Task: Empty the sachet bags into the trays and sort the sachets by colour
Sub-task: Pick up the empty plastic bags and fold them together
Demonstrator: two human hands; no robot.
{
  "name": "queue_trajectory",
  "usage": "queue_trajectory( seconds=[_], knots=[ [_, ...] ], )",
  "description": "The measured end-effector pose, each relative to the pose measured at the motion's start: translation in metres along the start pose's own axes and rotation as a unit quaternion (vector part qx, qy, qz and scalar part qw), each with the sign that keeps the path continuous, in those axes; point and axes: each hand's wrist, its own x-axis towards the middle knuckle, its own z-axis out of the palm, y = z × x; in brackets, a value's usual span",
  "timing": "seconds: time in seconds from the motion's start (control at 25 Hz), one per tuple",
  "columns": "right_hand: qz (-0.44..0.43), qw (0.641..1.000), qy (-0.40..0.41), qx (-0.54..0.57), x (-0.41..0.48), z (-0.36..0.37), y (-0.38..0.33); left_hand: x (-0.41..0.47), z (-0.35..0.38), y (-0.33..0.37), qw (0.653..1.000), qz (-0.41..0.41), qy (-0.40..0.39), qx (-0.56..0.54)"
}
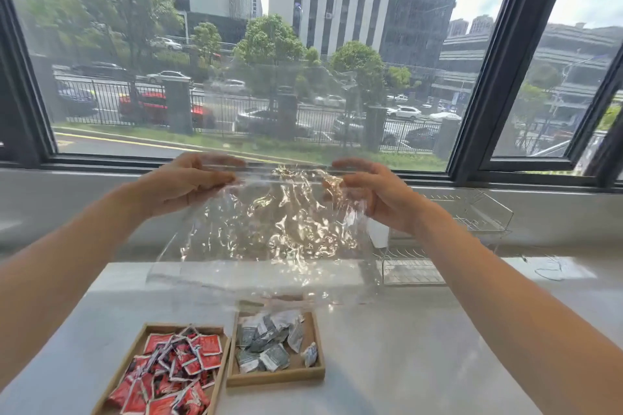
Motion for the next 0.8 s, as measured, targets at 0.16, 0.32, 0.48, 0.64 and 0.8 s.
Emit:
queue_trajectory(
  seconds=[0.16,0.32,0.48,0.64,0.8],
  knots=[
    [-0.028,0.999,-0.014,0.025,-0.013,-0.017,-0.017,0.001,0.01,0.012,0.999,0.029,0.019,-0.008],
    [-0.079,0.996,0.016,0.04,-0.012,-0.022,-0.025,0.003,0.025,0.019,0.999,0.03,0.029,-0.022],
    [-0.109,0.993,0.036,-0.025,-0.003,-0.03,-0.034,0.001,0.022,0.025,0.969,0.034,0.132,0.205],
    [-0.107,0.99,0.032,-0.087,0.004,-0.038,-0.046,-0.011,0.02,0.054,0.987,0.104,-0.033,0.115],
    [-0.181,0.955,0.07,-0.223,0.01,-0.034,-0.061,0.005,0.021,0.045,0.954,0.11,-0.018,0.279]
  ],
)
